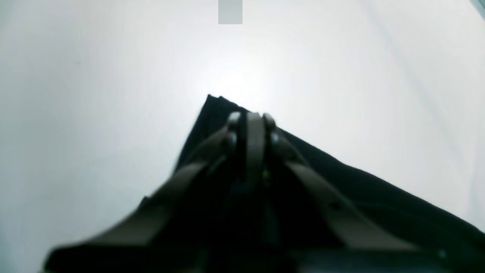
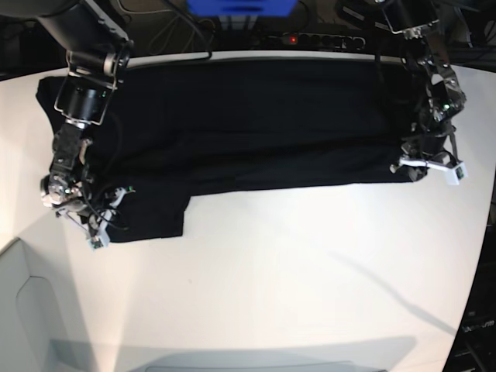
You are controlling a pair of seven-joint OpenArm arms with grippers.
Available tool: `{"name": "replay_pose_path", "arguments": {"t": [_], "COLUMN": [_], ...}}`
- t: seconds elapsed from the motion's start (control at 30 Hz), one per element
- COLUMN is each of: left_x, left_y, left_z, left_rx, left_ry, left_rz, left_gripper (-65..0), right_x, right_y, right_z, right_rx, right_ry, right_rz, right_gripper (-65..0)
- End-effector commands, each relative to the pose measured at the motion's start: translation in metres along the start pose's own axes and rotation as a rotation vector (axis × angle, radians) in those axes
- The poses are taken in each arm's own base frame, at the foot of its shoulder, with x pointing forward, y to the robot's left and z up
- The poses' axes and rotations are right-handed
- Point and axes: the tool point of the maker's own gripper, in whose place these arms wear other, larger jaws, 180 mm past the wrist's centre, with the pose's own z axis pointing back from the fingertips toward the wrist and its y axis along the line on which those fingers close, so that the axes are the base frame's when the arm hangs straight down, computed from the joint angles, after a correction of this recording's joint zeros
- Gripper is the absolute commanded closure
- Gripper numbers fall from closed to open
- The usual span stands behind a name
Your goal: Fold the T-shirt properly
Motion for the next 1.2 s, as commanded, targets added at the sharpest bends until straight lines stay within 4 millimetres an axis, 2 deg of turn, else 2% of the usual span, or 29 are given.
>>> {"name": "replay_pose_path", "arguments": {"t": [0.0, 0.1, 0.17, 0.3, 0.47, 0.63, 0.77, 0.87, 0.97, 1.17], "left_x": [0.018, 0.018, 0.019, 0.022, 0.048, 0.074, 0.072, 0.063, 0.052, 0.034], "left_y": [-0.003, -0.003, -0.003, -0.006, -0.025, -0.027, -0.027, -0.022, -0.016, -0.004], "left_z": [0.003, 0.003, 0.003, 0.004, 0.02, 0.044, 0.052, 0.053, 0.054, 0.056], "left_rx": [-0.011, -0.012, -0.012, -0.021, -0.061, -0.061, -0.059, -0.048, -0.035, -0.011], "left_ry": [-0.054, -0.055, -0.057, -0.067, -0.146, -0.242, -0.243, -0.218, -0.19, -0.144], "left_rz": [-0.013, -0.013, -0.014, -0.011, -0.045, -0.06, -0.078, -0.083, -0.089, -0.097], "left_gripper": [-0.1, -0.1, -0.1, -0.1, -0.1, -0.1, -0.1, -0.1, -0.1, -0.1], "right_x": [-0.004, -0.003, 0.007, 0.019, 0.032, 0.035, 0.031, 0.016, -0.007, -0.049], "right_y": [-0.013, -0.014, -0.018, -0.025, -0.025, -0.013, 0.002, 0.015, 0.028, 0.038], "right_z": [0.005, 0.007, 0.015, 0.04, 0.077, 0.113, 0.138, 0.144, 0.139, 0.135], "right_rx": [-0.035, -0.04, -0.058, -0.13, -0.217, -0.281, -0.309, -0.301, -0.267, -0.235], "right_ry": [0.042, 0.039, 0.01, -0.037, -0.118, -0.195, -0.24, -0.235, -0.186, -0.092], "right_rz": [0.027, 0.03, 0.051, 0.088, 0.142, 0.188, 0.22, 0.226, 0.213, 0.207], "right_gripper": [-0.9, 0.0, 0.0, 0.0, 0.0, 0.0, 0.0, 0.0, 0.0, 0.0]}}
